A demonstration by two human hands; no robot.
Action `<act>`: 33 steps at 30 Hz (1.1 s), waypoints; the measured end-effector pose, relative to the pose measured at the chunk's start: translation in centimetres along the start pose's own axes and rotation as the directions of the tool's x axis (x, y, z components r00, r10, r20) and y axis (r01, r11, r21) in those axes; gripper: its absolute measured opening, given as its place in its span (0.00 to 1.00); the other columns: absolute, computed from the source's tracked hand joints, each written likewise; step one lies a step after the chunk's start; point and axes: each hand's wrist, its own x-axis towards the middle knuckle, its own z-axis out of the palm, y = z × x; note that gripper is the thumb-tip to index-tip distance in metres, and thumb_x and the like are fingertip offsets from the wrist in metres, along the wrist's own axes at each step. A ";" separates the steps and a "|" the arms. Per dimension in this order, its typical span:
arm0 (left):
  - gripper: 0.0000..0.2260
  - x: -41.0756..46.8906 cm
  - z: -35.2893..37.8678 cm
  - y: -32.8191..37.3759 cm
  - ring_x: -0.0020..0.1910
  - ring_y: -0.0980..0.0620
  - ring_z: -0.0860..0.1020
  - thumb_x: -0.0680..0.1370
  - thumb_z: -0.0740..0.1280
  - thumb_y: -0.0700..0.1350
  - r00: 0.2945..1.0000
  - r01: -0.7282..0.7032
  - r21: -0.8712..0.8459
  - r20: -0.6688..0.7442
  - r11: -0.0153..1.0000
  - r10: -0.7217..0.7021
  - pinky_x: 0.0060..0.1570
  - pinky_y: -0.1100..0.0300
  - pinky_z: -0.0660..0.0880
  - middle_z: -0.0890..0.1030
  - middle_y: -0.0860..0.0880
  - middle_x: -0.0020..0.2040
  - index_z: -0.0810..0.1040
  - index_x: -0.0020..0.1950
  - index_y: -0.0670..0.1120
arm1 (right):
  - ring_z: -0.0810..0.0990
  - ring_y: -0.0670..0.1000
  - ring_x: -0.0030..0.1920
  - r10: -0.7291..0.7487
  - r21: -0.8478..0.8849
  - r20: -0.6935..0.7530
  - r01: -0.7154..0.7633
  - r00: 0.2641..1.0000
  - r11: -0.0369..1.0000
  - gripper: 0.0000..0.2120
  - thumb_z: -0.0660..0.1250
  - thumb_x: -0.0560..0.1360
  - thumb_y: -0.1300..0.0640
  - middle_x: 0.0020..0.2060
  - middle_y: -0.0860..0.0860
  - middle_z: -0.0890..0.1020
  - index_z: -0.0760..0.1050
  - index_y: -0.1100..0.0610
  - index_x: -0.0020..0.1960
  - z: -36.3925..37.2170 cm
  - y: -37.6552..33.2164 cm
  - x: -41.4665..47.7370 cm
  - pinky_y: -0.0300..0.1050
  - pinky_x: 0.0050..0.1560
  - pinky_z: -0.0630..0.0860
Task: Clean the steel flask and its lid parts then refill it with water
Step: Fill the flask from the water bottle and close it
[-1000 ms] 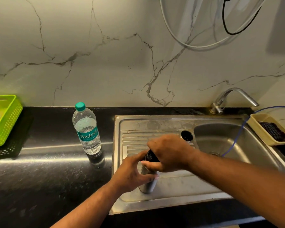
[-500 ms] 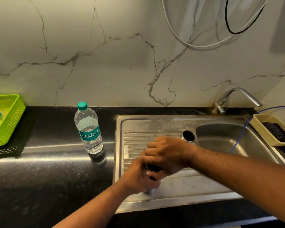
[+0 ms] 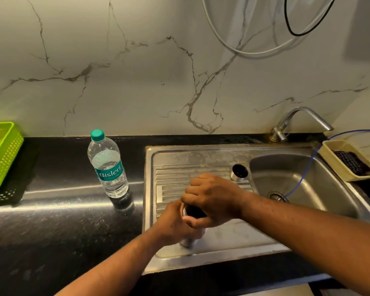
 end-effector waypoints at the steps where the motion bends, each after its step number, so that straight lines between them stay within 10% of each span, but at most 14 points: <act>1: 0.15 0.0 0.3 0.0 0.42 0.55 0.83 0.66 0.78 0.46 1.000 -0.006 0.009 -0.022 1.000 0.006 0.43 0.53 0.83 0.83 0.53 0.41 0.78 0.49 0.56 | 0.73 0.49 0.36 0.015 0.010 -0.001 -0.015 1.000 1.000 0.20 0.57 0.79 0.39 0.38 0.49 0.81 0.79 0.52 0.53 0.1 -0.1 0.3 0.45 0.38 0.70; 9: 0.14 -0.5 2.3 0.6 0.39 0.57 0.82 0.69 0.77 0.55 0.977 0.041 0.200 -0.215 0.979 0.003 0.40 0.56 0.82 0.82 0.54 0.39 0.71 0.43 0.60 | 0.72 0.51 0.32 0.537 0.082 -0.215 -0.533 0.816 0.842 0.13 0.61 0.76 0.42 0.32 0.49 0.78 0.79 0.49 0.46 2.1 -4.7 0.0 0.47 0.38 0.70; 15: 0.24 0.0 2.2 -0.1 0.45 0.60 0.81 0.65 0.77 0.57 0.983 0.003 0.171 -0.180 0.985 0.028 0.41 0.63 0.79 0.82 0.58 0.46 0.73 0.56 0.58 | 0.75 0.47 0.41 0.650 0.275 0.038 -0.634 0.759 0.723 0.29 0.46 0.76 0.24 0.43 0.45 0.79 0.72 0.45 0.55 0.8 -4.5 -0.8 0.44 0.43 0.75; 20: 0.25 -0.1 2.6 -0.8 0.49 0.59 0.82 0.62 0.81 0.55 0.963 0.004 0.065 -0.269 0.998 0.013 0.49 0.60 0.80 0.83 0.62 0.50 0.76 0.55 0.61 | 0.81 0.47 0.52 0.771 0.672 0.268 -0.686 0.577 0.279 0.36 0.40 0.75 0.23 0.53 0.46 0.84 0.77 0.43 0.58 2.0 0.1 -3.4 0.49 0.55 0.79; 24: 0.27 -0.2 2.5 -0.5 0.52 0.60 0.81 0.61 0.81 0.58 0.964 0.019 0.057 -0.266 0.998 -0.003 0.53 0.56 0.80 0.81 0.64 0.52 0.75 0.56 0.62 | 0.79 0.50 0.53 0.859 0.499 0.367 -0.855 0.357 0.143 0.18 0.63 0.81 0.38 0.53 0.49 0.81 0.78 0.50 0.61 7.4 7.8 -6.7 0.49 0.55 0.79; 33: 0.28 -0.3 2.6 -0.3 0.55 0.60 0.80 0.62 0.82 0.58 0.963 0.070 0.093 -0.267 0.993 -0.043 0.57 0.55 0.79 0.81 0.64 0.54 0.76 0.58 0.61 | 0.54 0.65 0.79 0.728 0.066 0.641 -0.962 0.244 0.264 0.40 0.70 0.76 0.39 0.80 0.59 0.54 0.52 0.36 0.81 15.1 16.3 -9.7 0.59 0.75 0.62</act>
